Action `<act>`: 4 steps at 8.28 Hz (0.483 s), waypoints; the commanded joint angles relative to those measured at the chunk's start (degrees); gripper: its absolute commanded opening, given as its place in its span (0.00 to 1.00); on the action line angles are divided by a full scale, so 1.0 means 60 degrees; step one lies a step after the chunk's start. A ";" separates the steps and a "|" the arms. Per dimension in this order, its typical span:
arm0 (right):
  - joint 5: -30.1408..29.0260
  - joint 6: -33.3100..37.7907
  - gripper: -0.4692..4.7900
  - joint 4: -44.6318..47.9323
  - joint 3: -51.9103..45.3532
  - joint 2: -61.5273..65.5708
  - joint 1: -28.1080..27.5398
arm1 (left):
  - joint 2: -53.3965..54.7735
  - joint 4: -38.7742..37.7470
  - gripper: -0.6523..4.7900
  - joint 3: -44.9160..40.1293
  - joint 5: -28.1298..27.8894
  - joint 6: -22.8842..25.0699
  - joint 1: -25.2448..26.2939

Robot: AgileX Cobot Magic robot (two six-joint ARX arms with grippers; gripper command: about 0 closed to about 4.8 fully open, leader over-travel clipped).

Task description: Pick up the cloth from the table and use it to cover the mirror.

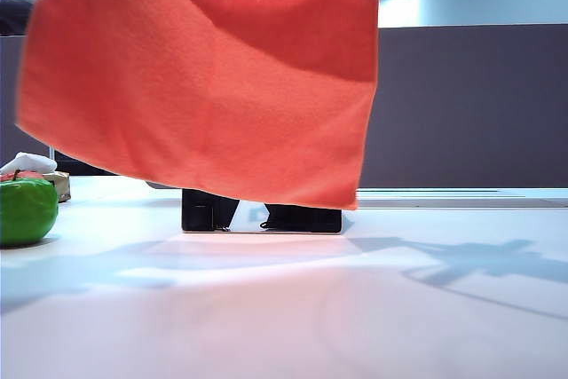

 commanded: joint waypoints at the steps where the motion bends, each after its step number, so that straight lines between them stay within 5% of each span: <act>1: 0.0678 -0.0033 0.09 0.0233 0.0076 0.0036 0.0018 | 0.0423 0.0076 0.11 0.0044 0.1045 -0.0193 0.0608; 4: 0.1104 -0.0040 0.09 0.0401 0.0080 0.0579 0.0018 | 0.1413 0.0189 0.11 0.0044 0.1974 -0.0390 0.1104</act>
